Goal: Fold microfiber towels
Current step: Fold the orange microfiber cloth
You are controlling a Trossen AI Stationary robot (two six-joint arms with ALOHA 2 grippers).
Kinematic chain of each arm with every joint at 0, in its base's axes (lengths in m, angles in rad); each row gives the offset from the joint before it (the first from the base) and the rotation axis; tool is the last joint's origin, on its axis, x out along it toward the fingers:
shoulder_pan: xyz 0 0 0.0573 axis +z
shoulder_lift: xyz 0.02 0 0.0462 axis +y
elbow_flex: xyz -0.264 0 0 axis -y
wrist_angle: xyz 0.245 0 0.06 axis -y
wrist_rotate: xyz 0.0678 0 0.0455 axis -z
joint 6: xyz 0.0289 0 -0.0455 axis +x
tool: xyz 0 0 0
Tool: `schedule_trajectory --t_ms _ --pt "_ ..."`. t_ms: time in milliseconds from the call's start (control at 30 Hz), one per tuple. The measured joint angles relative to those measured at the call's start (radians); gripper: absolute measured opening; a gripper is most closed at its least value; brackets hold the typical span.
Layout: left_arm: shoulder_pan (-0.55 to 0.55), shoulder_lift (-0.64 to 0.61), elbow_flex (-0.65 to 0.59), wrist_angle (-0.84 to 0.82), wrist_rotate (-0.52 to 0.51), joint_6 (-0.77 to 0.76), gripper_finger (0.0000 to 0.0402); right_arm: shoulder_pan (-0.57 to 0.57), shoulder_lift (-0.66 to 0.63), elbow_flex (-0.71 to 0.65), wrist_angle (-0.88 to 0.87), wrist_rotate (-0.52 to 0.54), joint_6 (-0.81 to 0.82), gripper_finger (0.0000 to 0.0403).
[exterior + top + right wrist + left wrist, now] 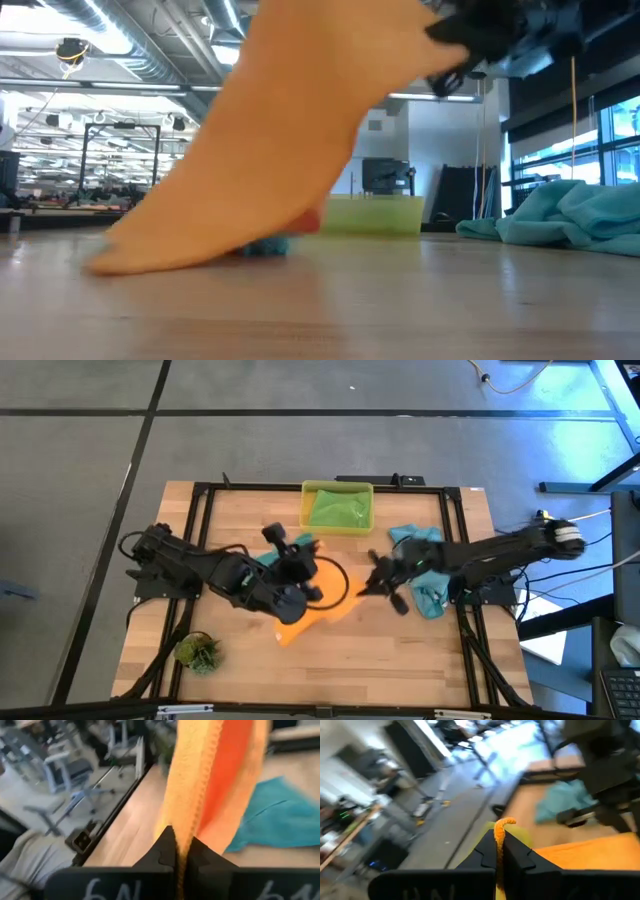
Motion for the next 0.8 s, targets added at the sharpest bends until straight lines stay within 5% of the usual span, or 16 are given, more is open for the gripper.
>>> schedule_trajectory --t_ms 267,567,800 --pt "0.103 -0.073 0.0 0.085 -0.056 -0.023 0.0 -0.102 -0.311 0.22 -0.484 0.145 -0.065 0.0002" --pt "0.268 -0.088 0.0 0.325 -0.009 0.145 0.0 -0.167 -0.271 0.608 -0.904 0.403 -0.186 0.0001" --pt "0.334 -0.087 -0.037 0.356 0.121 0.09 0.0 -0.234 -0.254 0.754 -1.119 0.502 -0.214 0.0"
